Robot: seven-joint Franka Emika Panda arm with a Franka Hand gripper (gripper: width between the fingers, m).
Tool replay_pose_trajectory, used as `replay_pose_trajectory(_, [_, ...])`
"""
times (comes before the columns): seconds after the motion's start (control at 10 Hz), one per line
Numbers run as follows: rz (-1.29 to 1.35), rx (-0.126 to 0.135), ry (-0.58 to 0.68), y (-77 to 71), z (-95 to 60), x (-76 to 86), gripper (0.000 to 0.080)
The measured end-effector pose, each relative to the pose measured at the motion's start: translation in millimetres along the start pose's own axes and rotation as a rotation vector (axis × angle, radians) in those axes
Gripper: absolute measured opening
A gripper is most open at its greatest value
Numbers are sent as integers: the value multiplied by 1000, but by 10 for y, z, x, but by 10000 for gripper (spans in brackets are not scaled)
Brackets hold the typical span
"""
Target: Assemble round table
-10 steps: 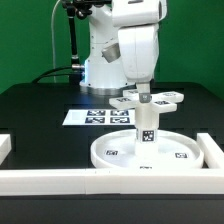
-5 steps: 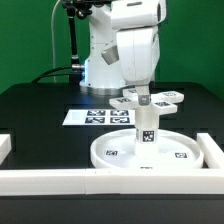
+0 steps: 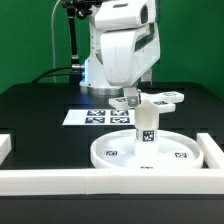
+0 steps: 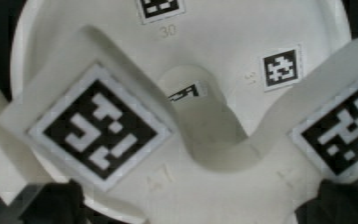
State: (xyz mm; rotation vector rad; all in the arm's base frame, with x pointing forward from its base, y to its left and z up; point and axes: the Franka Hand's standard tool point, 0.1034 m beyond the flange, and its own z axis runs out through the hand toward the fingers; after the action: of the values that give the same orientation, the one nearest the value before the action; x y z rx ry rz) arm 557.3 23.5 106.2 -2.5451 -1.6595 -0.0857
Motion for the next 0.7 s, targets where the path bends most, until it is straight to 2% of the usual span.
replay_pose_trajectory(0.7, [109, 5, 2, -49, 0, 124, 649])
